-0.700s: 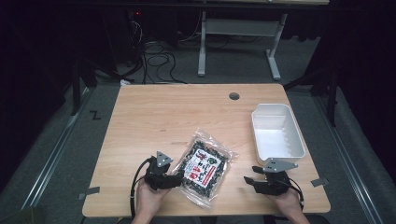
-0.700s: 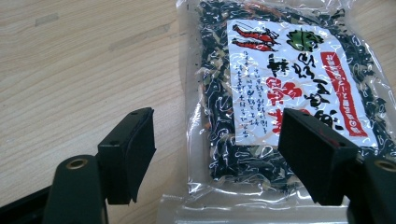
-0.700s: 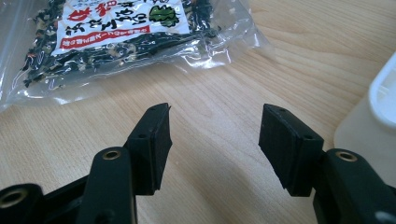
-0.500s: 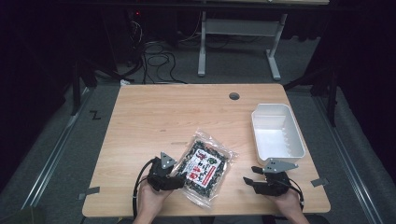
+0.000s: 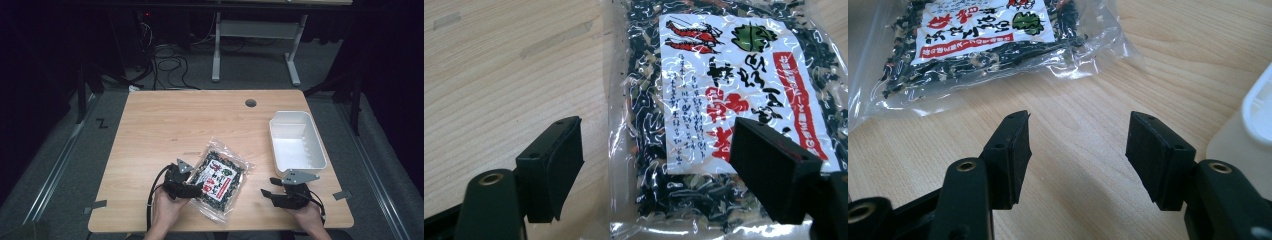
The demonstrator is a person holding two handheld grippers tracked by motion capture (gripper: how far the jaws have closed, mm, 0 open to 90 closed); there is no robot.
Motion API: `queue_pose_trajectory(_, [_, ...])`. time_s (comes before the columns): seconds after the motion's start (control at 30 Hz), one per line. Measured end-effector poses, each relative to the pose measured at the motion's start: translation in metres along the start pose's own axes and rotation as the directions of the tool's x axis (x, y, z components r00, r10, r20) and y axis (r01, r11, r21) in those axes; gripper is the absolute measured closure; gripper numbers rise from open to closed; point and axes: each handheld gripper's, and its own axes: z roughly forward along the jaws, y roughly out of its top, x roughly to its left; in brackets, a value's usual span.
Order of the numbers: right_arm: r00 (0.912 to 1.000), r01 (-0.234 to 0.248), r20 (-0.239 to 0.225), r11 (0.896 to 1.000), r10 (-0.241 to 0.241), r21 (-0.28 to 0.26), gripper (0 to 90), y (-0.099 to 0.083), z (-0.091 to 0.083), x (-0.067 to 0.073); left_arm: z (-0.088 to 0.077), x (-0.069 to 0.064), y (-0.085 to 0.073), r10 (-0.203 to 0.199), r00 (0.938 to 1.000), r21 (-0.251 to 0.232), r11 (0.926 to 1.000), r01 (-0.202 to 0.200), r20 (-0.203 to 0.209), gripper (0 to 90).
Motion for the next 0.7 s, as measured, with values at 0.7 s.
queue_pose_trajectory(0.7, [0.9913,0.002,-0.132,1.000,0.002,0.026,51.0,0.010,0.002,0.007,0.024,-0.002,0.000,0.046,0.9989,0.056,0.9973,-0.047,0.011,23.8])
